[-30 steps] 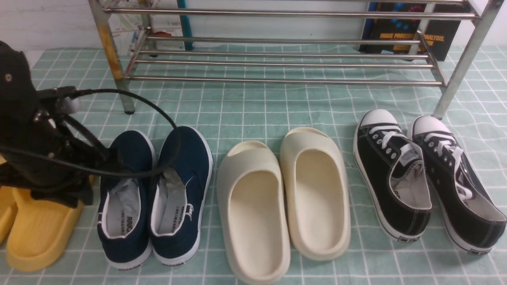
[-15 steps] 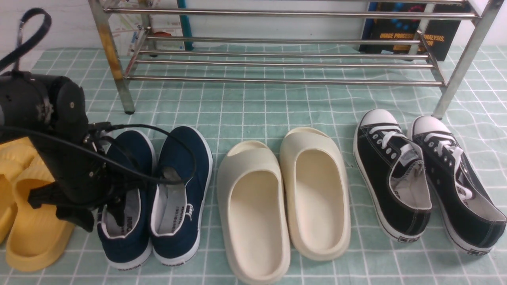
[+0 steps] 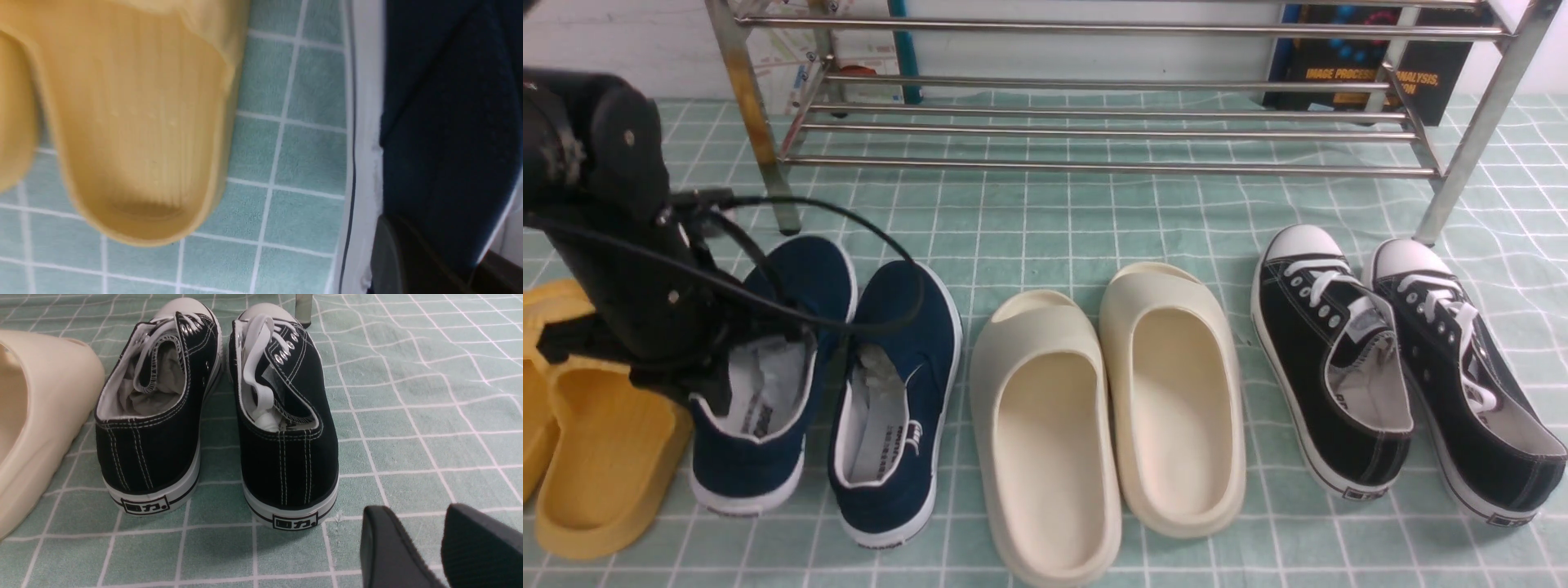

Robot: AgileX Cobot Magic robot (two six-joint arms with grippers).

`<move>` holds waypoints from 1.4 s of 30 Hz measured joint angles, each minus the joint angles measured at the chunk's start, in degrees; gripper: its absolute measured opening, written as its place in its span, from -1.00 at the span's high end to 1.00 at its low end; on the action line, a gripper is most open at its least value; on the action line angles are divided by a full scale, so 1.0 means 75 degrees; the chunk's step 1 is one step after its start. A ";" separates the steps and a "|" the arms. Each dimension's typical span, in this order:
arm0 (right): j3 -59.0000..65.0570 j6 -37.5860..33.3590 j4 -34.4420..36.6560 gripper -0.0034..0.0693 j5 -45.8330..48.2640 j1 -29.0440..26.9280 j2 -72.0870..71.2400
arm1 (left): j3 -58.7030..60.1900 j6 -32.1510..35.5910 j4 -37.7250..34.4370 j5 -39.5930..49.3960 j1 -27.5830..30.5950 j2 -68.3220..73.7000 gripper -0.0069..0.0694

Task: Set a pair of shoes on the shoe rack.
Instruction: Use the left arm to put a shoe into the shoe rack

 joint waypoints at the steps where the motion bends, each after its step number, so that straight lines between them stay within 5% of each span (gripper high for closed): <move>1: 0.0000 0.0000 0.0000 0.23 0.0000 0.0000 0.0000 | -0.0284 0.0019 -0.0010 0.0072 0.0000 -0.0074 0.79; 17: 0.0000 0.0000 0.0000 0.23 0.0000 0.0000 0.0000 | -0.4034 0.0242 -0.0575 0.0132 -0.0007 0.2473 0.79; 30: 0.0000 0.0000 0.0000 0.23 0.0000 0.0000 0.0000 | -0.7812 0.0135 0.0054 0.0109 -0.0007 0.5137 0.79; 42: 0.0000 0.0000 0.0000 0.23 0.0000 0.0000 0.0000 | -0.8258 -0.0692 0.0518 -0.0051 -0.0079 0.5449 0.79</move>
